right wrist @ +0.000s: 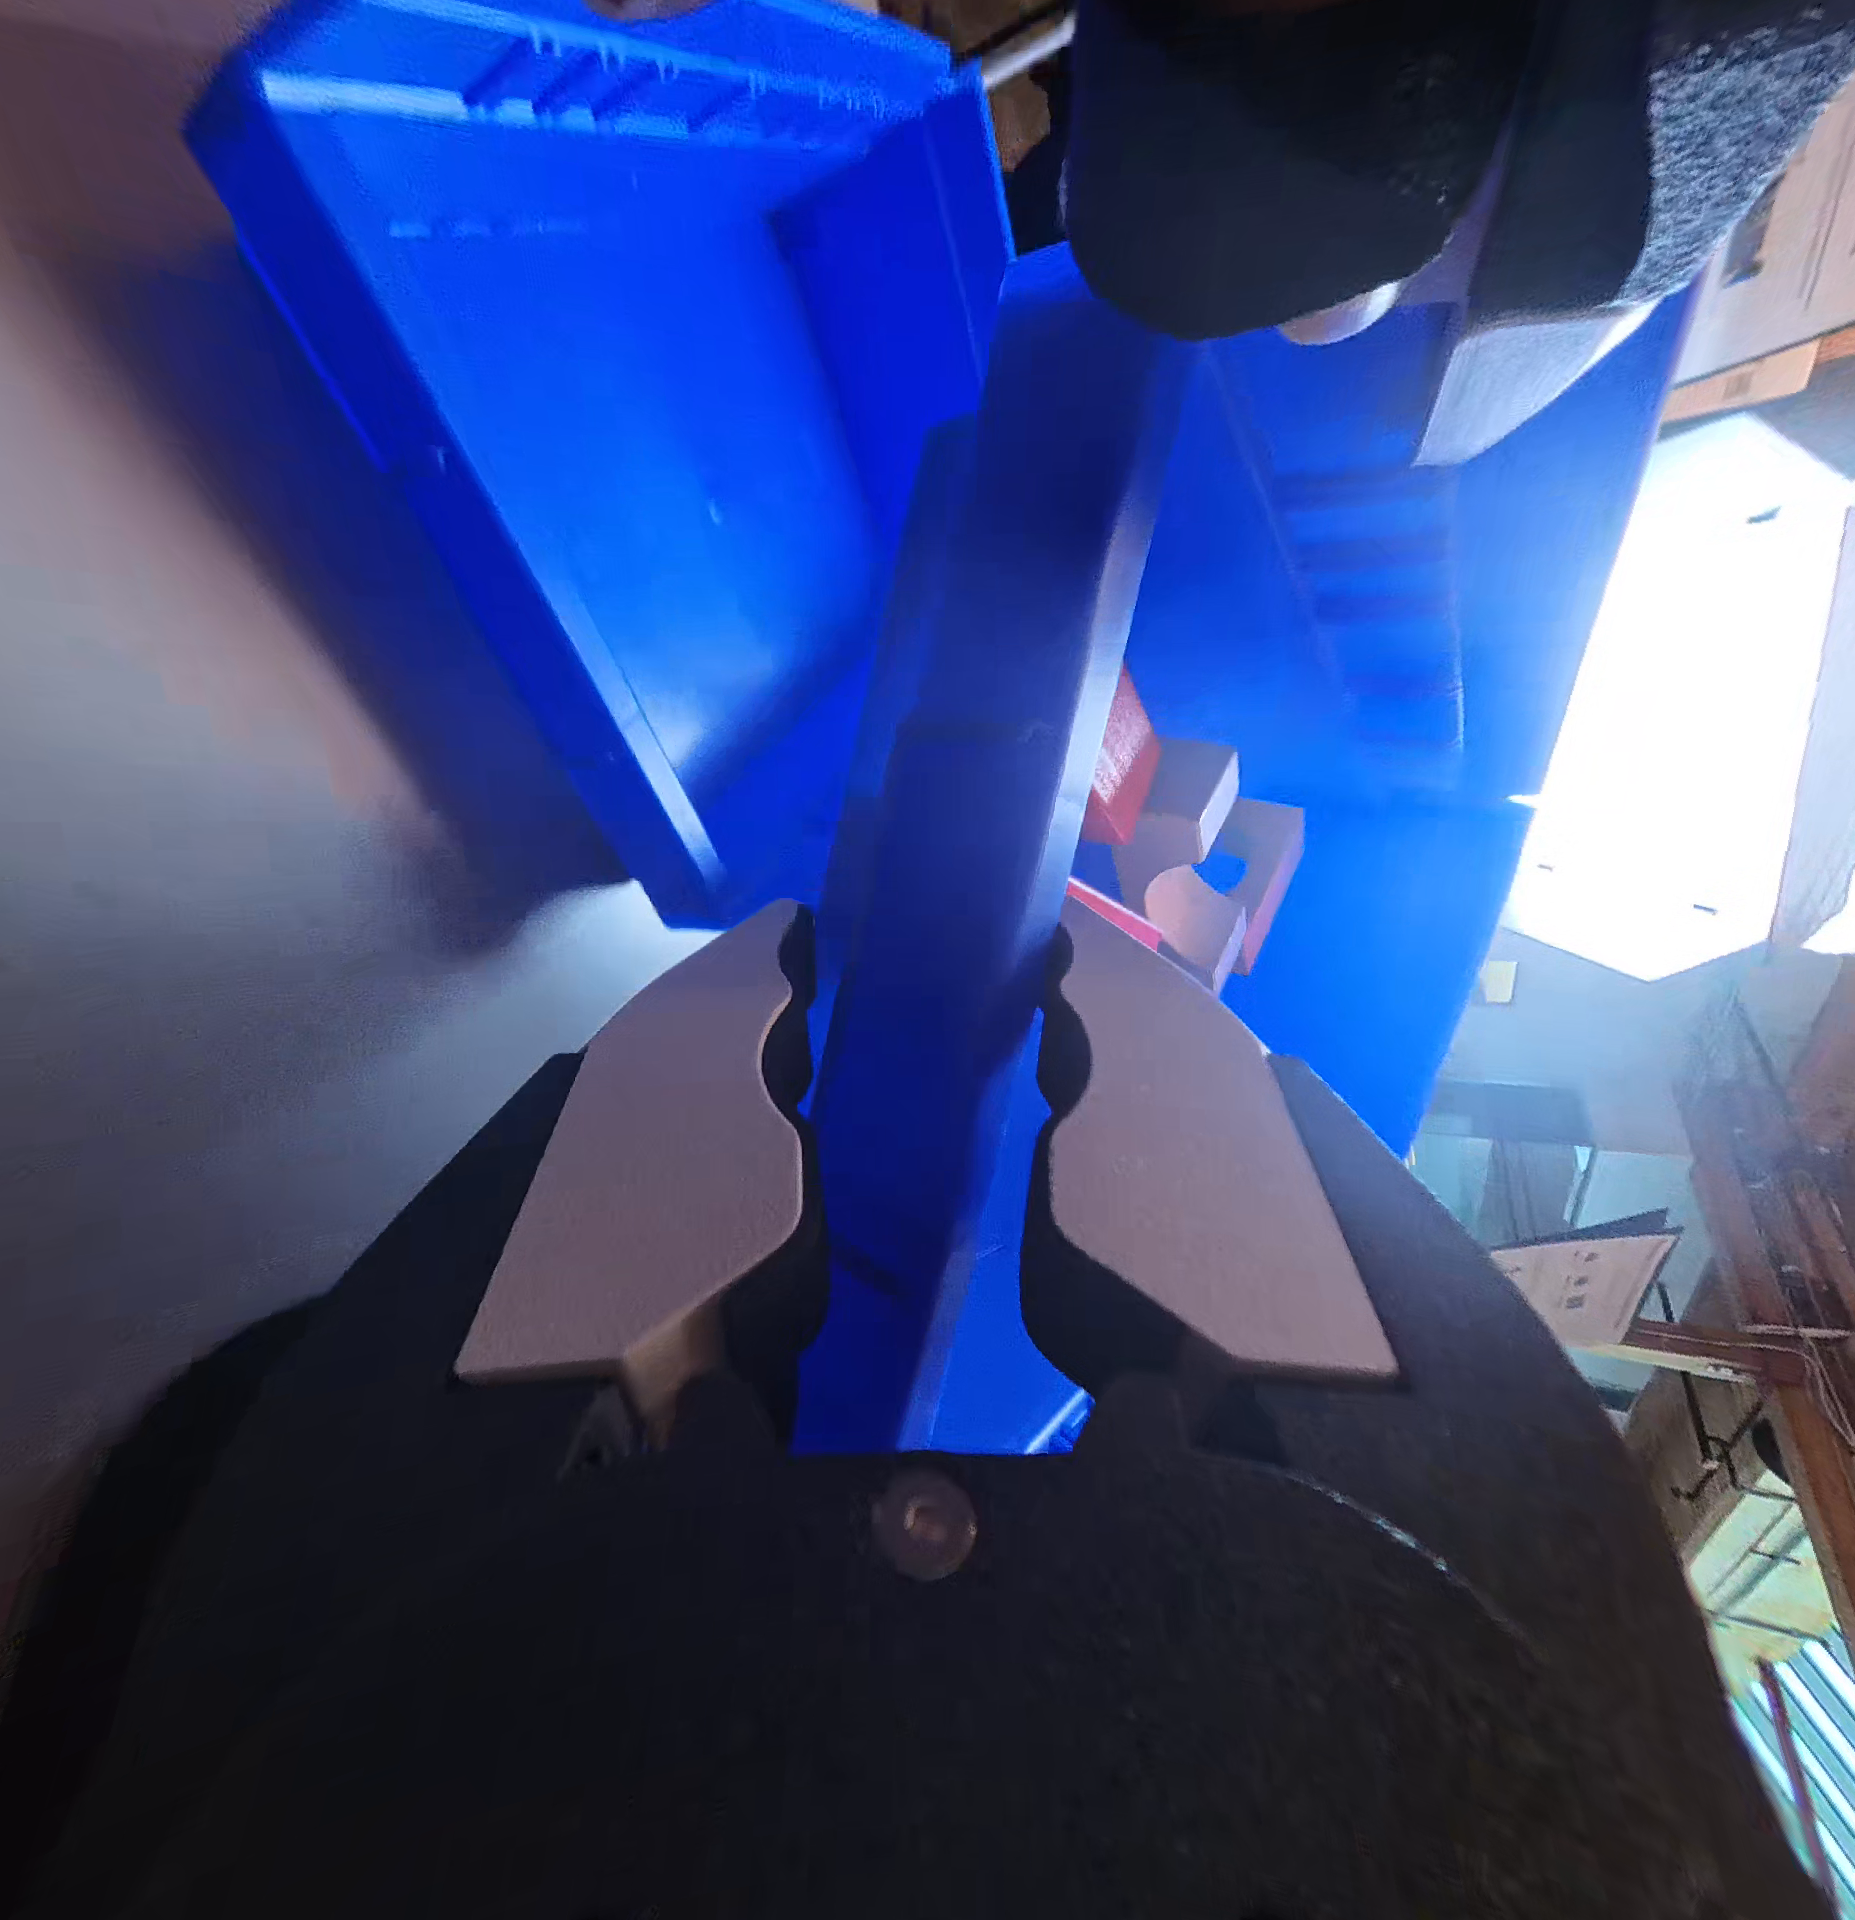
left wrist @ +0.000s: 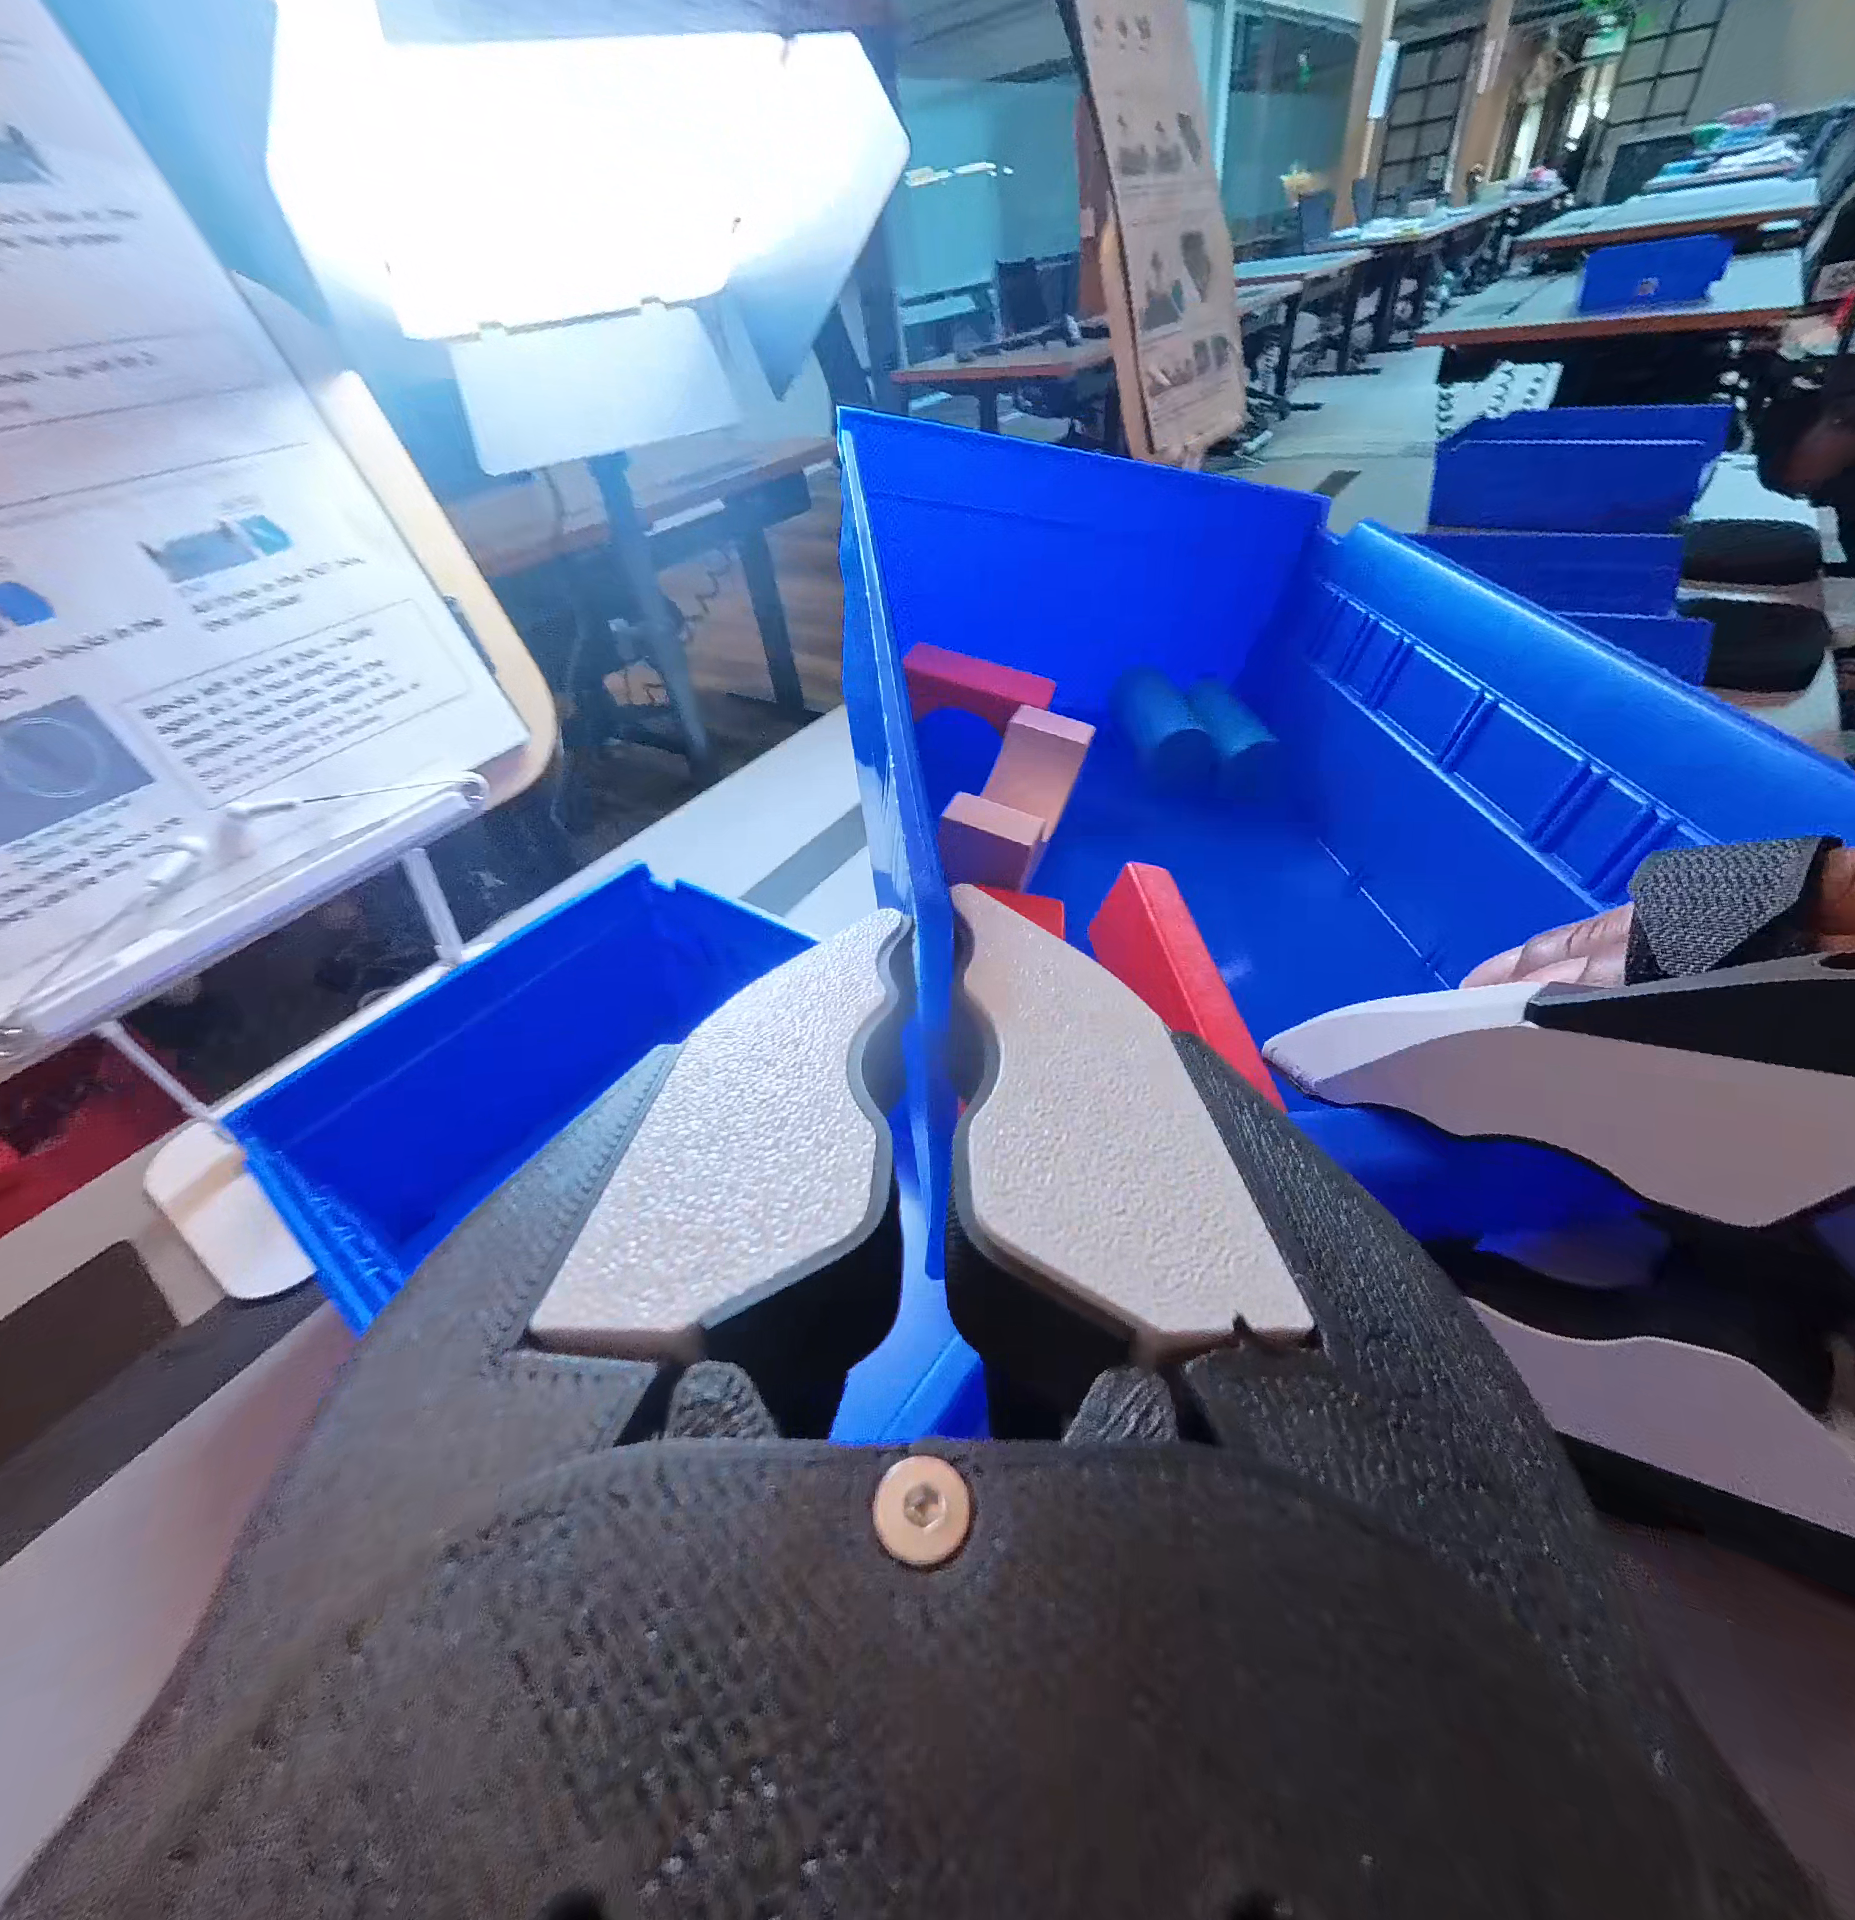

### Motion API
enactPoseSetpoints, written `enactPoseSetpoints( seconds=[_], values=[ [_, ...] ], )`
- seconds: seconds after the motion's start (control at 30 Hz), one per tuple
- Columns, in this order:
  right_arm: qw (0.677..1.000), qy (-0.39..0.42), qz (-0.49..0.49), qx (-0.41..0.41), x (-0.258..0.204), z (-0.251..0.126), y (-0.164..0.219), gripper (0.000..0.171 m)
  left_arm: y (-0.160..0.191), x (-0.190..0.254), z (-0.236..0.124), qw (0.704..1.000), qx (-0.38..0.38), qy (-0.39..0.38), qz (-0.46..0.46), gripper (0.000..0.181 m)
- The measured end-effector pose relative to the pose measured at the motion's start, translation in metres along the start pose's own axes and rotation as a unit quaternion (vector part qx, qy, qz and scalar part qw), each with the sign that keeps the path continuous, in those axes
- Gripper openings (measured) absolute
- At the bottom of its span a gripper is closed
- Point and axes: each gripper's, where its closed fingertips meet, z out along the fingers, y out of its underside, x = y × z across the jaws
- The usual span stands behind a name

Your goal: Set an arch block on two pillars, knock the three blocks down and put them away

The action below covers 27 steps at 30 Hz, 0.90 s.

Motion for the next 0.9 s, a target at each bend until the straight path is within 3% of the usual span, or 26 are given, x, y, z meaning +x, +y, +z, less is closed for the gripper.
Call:
enactPoseSetpoints(
  seconds=[0.07, 0.17, 0.37, 0.43, 0.53, 0.6, 0.7, 0.9],
  values=[
    [1.000, 0.010, 0.007, 0.014, 0.002, -0.002, -0.014, 0.044, -0.007, -0.009, -0.013, 1.000, 0.019, -0.014, 0.002, 0.002],
    [0.999, 0.016, 0.009, 0.040, 0.001, -0.009, -0.036, 0.065, -0.023, -0.017, -0.029, 0.999, 0.042, -0.030, 0.006, 0.003],
    [0.974, -0.052, 0.054, 0.215, -0.018, -0.057, -0.095, 0.063, -0.020, -0.052, -0.045, 0.997, 0.045, -0.049, -0.033, 0.003],
    [0.947, -0.116, 0.096, 0.286, -0.027, -0.076, -0.104, 0.063, -0.019, -0.066, -0.054, 0.996, 0.048, -0.064, -0.038, 0.003],
    [0.877, -0.225, 0.173, 0.388, -0.031, -0.115, -0.104, 0.062, -0.018, -0.092, -0.076, 0.993, 0.054, -0.093, -0.044, 0.003],
    [0.838, -0.253, 0.213, 0.435, -0.022, -0.131, -0.092, 0.057, -0.015, -0.111, -0.097, 0.990, 0.060, -0.117, -0.052, 0.003],
    [0.842, -0.209, 0.271, 0.417, 0.002, -0.105, -0.056, 0.063, -0.006, -0.142, -0.137, 0.982, 0.069, -0.162, -0.066, 0.010],
    [0.876, -0.136, 0.364, 0.286, 0.010, 0.005, 0.024, 0.073, 0.037, -0.199, -0.242, 0.950, 0.092, -0.272, -0.120, 0.003]
  ],
)
